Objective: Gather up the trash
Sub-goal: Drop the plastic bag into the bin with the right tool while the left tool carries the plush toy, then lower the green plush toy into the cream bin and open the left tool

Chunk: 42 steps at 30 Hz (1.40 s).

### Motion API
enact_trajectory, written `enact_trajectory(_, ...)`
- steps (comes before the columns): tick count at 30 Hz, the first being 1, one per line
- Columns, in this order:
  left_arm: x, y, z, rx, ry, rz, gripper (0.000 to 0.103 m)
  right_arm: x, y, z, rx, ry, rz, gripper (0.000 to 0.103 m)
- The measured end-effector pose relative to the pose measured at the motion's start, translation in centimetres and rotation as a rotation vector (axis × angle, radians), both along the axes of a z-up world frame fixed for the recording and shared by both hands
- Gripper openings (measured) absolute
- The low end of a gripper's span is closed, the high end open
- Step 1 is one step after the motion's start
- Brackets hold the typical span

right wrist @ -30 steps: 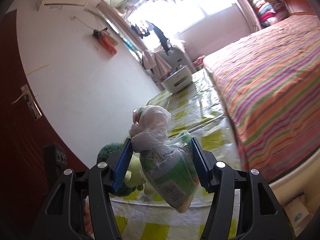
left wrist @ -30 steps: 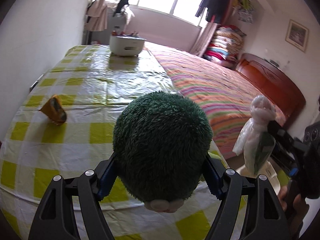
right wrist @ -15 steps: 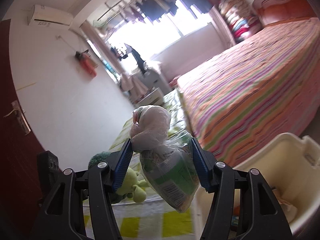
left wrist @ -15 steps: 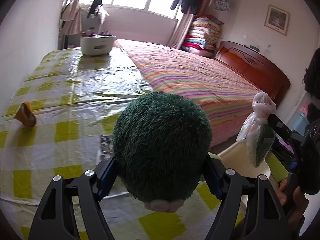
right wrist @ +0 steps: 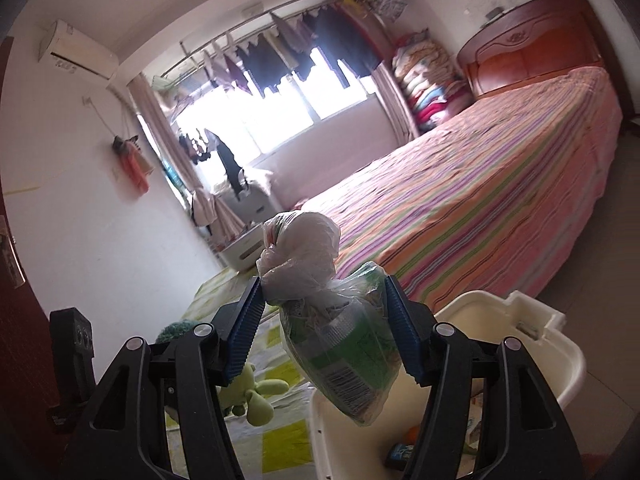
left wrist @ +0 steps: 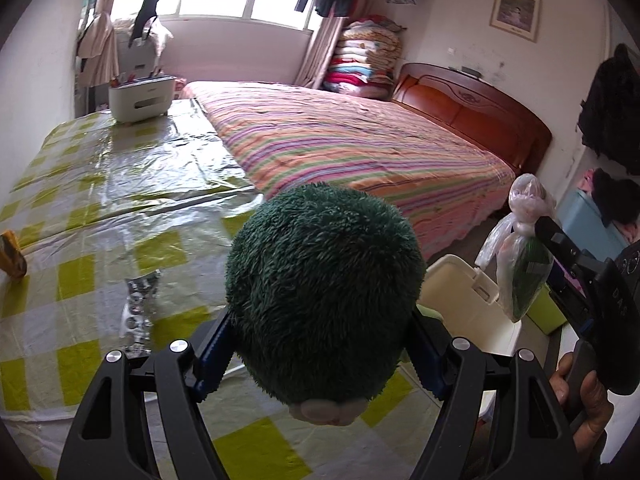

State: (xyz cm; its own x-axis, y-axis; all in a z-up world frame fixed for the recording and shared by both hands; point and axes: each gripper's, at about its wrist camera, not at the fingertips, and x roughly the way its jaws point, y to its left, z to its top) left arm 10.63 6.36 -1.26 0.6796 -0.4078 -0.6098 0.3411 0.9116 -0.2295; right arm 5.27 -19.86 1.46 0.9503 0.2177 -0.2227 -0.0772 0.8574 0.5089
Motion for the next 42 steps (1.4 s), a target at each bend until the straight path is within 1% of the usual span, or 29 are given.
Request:
enact_trajectory(4, 0.1, -1.0, -0.2, 0.008, -0.001, -0.018, 0.073, -0.2, -0.3, -0.4, 0.028, 0.003, -0.027, 0.067)
enact_trajectory(6, 0.1, -1.4, -0.2, 0.008, 0.002, -0.025, 0.073, -0.1, 0.0, -0.6, 0.035, 0.005, -0.029, 0.071)
enact_trajectory(10, 0.3, -2.0, -0.3, 0.010, 0.005, -0.036, 0.073, -0.7, 0.3, -0.3, 0.034, -0.017, -0.042, 0.072)
enact_trajectory(13, 0.3, -2.4, -0.3, 0.006, 0.006, -0.044, 0.073, -1.3, 0.1, -0.2, 0.036, -0.031, -0.058, 0.075)
enact_trajectory(19, 0.5, -4.1, -0.1, -0.013, 0.007, -0.080, 0.073, -2.8, -2.3, -0.4, 0.082, -0.065, -0.123, 0.077)
enact_trajectory(21, 0.5, -5.0, -0.2, -0.015, 0.012, -0.099, 0.073, -3.4, -4.2, -0.4, 0.105, -0.082, -0.159, 0.079)
enact_trajectory(25, 0.6, -7.1, -0.7, -0.011, 0.020, -0.139, 0.073, -4.1, -5.7, -1.0, 0.147, -0.082, -0.200, 0.079)
enact_trajectory(29, 0.6, -9.0, -1.5, 0.012, 0.027, -0.174, 0.073, -4.3, -5.7, -1.2, 0.171, -0.084, -0.216, 0.079)
enact_trajectory(32, 0.7, -10.1, -1.8, 0.006, 0.042, -0.194, 0.073, -4.2, -5.3, -0.9, 0.175, -0.091, -0.221, 0.079)
enact_trajectory(33, 0.7, -10.3, -1.8, 0.004, 0.046, -0.199, 0.073, -4.0, -4.7, -0.4, 0.173, -0.092, -0.220, 0.079)
enact_trajectory(36, 0.8, -10.9, -2.0, -0.005, 0.055, -0.209, 0.074, -4.0, -4.8, -0.2, 0.177, -0.096, -0.223, 0.079)
enact_trajectory(42, 0.7, -11.9, -2.1, -0.007, 0.061, -0.222, 0.077, -3.9, -5.1, -0.5, 0.188, -0.091, -0.224, 0.079)
